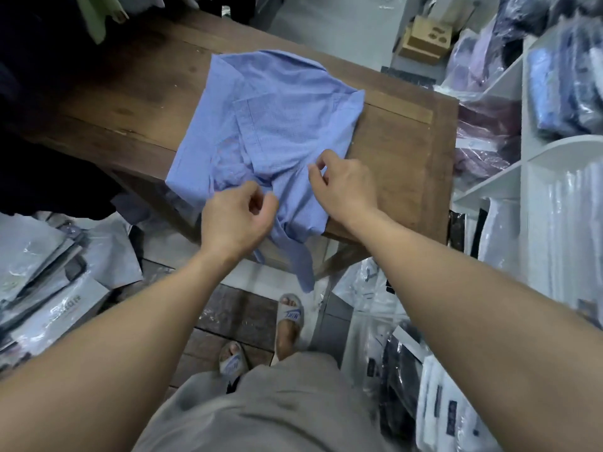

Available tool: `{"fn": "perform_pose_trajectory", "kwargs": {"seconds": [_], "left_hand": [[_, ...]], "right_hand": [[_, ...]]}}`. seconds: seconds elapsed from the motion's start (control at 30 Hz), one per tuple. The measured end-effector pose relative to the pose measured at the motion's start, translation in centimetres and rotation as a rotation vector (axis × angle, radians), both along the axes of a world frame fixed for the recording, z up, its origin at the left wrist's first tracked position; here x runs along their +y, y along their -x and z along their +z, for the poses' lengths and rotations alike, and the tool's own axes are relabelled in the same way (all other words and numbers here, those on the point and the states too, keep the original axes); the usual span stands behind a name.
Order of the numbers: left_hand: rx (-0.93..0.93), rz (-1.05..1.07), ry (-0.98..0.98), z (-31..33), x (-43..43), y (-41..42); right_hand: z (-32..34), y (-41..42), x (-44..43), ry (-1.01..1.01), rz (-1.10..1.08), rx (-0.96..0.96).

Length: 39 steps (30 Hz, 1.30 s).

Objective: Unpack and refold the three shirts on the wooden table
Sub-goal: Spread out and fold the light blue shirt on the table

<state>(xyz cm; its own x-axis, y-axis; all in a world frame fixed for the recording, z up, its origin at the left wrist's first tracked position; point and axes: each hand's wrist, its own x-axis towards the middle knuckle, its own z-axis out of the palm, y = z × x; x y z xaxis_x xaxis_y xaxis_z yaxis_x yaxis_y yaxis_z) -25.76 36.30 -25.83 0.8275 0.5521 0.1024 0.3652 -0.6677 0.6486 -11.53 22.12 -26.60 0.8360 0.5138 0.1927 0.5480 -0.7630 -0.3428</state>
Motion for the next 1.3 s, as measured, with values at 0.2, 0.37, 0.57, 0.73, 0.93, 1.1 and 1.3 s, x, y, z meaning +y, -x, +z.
{"fn": "perform_pose_trajectory", "kwargs": {"seconds": [0.2,0.37,0.57,0.73,0.93,1.1,1.3], "left_hand": [[0.443,-0.152,0.068,-4.6,-1.7,4.1],[0.461,-0.088,0.47,-7.6,-2.7,3.1],[0.37,-0.032,0.6,-10.4,-3.0,2.0],[0.288,0.062,0.718,-10.3,-2.0,2.5],[0.243,0.104,0.691,-10.4,-1.3,3.1],[0.224,0.189,0.253,-11.0,0.4,3.7],[0.237,0.247,0.266,-11.6,-0.7,4.0]], "right_hand": [[-3.0,9.4,-3.6,0.024,0.058,-0.116],[-6.0,12.5,-4.8,0.288,0.026,0.258],[-8.8,11.0,-2.5,0.004,-0.547,0.701],[-9.6,9.6,-0.1,-0.3,-0.635,0.949],[-9.8,9.6,1.3,-0.539,-0.749,1.125],[-10.7,10.1,0.8,-0.464,-0.732,0.902],[-11.3,11.1,0.0,-0.506,-0.648,1.004]]}}
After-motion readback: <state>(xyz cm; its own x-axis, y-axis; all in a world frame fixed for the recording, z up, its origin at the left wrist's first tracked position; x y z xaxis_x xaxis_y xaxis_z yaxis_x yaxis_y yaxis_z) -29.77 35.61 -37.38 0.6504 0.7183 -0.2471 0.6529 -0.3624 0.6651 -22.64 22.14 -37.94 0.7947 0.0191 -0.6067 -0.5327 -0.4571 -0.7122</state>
